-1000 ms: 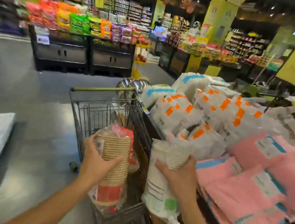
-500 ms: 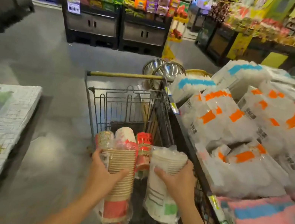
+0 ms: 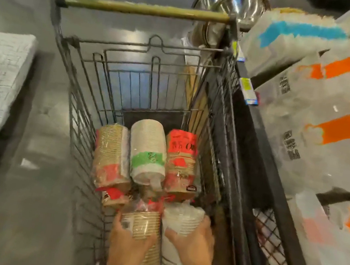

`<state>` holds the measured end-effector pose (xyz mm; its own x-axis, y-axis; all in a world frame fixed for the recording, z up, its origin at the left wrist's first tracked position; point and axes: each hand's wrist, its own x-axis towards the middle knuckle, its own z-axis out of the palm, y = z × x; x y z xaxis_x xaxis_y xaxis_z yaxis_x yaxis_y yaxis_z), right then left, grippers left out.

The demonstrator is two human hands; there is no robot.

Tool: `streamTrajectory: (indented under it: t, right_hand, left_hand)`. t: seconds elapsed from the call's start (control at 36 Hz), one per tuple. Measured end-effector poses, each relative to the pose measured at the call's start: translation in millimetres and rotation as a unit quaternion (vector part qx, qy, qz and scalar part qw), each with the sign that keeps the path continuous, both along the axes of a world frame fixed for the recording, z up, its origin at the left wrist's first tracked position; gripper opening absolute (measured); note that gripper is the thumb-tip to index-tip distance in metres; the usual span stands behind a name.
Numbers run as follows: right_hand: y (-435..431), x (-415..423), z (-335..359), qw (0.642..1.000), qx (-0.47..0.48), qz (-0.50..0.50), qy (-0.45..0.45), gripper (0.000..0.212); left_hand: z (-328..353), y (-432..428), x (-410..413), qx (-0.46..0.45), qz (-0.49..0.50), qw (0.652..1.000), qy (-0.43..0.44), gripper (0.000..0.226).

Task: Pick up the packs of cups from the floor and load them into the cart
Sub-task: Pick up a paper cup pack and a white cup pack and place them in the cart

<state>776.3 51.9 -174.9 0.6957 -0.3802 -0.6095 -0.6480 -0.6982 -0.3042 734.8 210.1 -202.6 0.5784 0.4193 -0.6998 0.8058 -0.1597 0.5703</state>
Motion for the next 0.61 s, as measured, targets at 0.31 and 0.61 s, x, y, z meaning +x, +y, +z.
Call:
streamTrajectory:
  t: [0.31,0.61]
  right_hand:
    - [-28,26,-116,0.992,0.112,-0.05,-0.04,0.12]
    - [-22,10,-127,0.987,-0.036,0.056,-0.144,0.097]
  left_hand:
    - [-108,-41,36,-0.064,-0.034,0.996,0.043,0.103]
    - [-96,-44,47,-0.023,-0.093,0.992,0.082,0.083]
